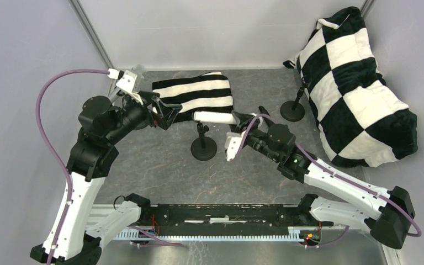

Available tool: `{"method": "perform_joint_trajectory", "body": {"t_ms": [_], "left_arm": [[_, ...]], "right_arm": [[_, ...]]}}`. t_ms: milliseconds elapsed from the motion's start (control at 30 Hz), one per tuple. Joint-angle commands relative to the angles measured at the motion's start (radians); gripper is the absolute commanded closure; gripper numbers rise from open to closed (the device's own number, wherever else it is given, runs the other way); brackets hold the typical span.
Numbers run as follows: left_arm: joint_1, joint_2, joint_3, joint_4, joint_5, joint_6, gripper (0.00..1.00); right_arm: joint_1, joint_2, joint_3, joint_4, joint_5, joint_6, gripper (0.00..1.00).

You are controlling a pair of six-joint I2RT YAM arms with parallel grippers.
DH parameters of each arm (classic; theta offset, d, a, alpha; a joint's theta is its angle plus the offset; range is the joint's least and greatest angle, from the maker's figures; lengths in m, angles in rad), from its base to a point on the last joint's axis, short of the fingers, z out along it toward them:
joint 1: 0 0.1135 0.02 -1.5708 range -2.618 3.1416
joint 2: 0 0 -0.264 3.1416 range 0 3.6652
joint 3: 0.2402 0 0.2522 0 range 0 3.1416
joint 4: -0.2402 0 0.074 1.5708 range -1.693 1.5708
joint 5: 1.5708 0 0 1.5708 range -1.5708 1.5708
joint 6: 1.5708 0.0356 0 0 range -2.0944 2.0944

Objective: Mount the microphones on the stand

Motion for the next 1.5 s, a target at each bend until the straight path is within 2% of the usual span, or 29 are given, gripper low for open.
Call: {"method": "perform_joint_trajectory", "body": {"t_ms": [0, 167, 333, 667, 800, 933, 1000, 1100, 1467], "left_arm": [[-0.004, 0.032, 0.082, -0.028, 0.159, 0.08, 0.0], [-0.003, 0.097, 0.124, -0.073, 0.312, 0.108, 0.0], [-0.015, 0.159, 0.147, -0.09, 0.382, 0.085, 0.05], [-0.194, 0.228, 0.142, -0.092, 0.27, 0.12, 0.06], [-0.258, 0.262, 0.146, -0.109, 0.261, 0.157, 0.09], [-0.357, 0.305, 0.153, -0.128, 0.172, 0.182, 0.11], [-0.387, 0.321, 0.159, -0.128, 0.15, 0.19, 0.15], [-0.399, 0.341, 0.166, -0.136, 0.132, 0.202, 0.22], [-0.444, 0.4, 0.175, -0.193, 0.124, 0.248, 0.35]], "right_arm": [[0.084, -0.028, 0.011, -0.018, 0.087, -0.357, 1.0], [0.139, -0.039, -0.011, 0.06, 0.072, -0.511, 1.0], [0.179, -0.035, -0.006, 0.081, 0.107, -0.615, 1.0], [0.209, -0.077, -0.022, 0.047, 0.11, -0.661, 1.0], [0.212, -0.096, -0.027, 0.035, 0.118, -0.677, 1.0], [0.216, -0.108, -0.029, 0.037, 0.123, -0.69, 1.0], [0.222, -0.113, -0.032, 0.042, 0.125, -0.691, 1.0], [0.228, -0.124, -0.043, 0.057, 0.129, -0.691, 1.0], [0.231, -0.135, -0.05, 0.055, 0.141, -0.71, 0.99]]}}
